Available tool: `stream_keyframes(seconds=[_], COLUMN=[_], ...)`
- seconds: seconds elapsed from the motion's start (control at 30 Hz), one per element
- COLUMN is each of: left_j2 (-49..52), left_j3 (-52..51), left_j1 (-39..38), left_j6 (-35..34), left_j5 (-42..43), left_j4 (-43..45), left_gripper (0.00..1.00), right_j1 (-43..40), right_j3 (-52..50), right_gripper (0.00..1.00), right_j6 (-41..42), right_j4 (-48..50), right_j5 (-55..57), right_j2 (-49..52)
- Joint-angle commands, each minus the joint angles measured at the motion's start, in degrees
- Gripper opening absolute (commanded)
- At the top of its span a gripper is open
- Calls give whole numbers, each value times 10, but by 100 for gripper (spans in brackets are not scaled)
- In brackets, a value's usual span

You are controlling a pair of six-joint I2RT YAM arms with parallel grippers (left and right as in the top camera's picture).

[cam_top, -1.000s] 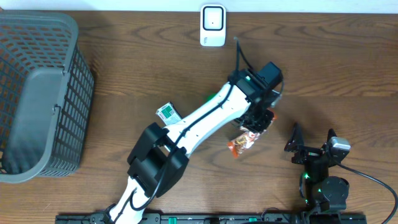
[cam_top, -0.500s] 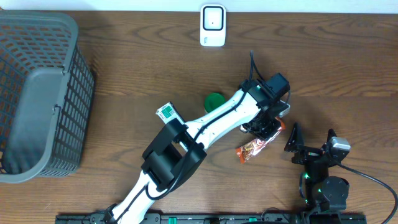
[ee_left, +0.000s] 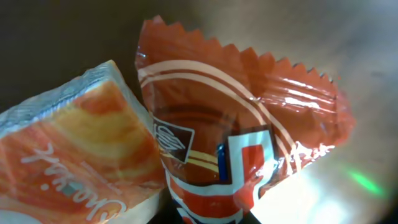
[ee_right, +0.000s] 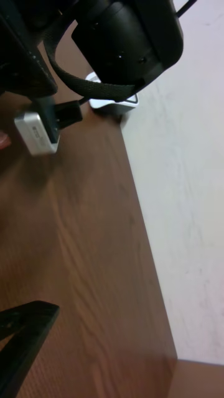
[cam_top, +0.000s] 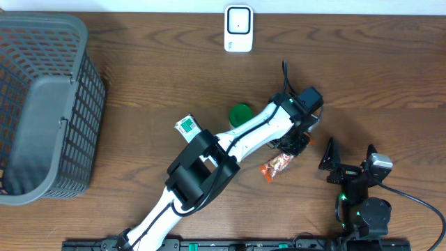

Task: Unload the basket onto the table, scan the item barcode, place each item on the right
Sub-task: 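Carry the red Top bar past the scanner toward the right side, then release the Top bar on the table and retract the left arm to the basket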

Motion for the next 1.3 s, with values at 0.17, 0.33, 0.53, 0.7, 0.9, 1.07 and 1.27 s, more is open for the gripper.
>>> stream_keyframes(seconds=[0.17, 0.33, 0.53, 0.7, 0.9, 1.07, 1.27], left_j2=[0, -23, -108, -183, -289, -416, -564], left_j3=[-2, 12, 13, 13, 14, 14, 14], left_j1=[47, 57, 34, 9, 20, 62, 149], left_j6=[-16, 14, 23, 23, 23, 23, 23], left_j5=[-134, -99, -73, -65, -78, -160, -280], left_j4=[-3, -30, -44, -38, -26, -1, 83], left_gripper=[17, 64, 79, 84, 84, 84, 84], right_j1=[-7, -7, -7, -7, -7, -7, -6], right_j3=[-1, -1, -1, -1, -1, -1, -1], right_gripper=[99, 99, 99, 99, 99, 99, 99], right_j6=[-7, -7, -8, -8, -7, -6, 30], right_j4=[-2, -2, -2, -2, -2, -2, -7], right_j5=[-1, -1, -1, -1, -1, -25, -97], right_j2=[-3, -3, -3, -3, -3, -3, -3])
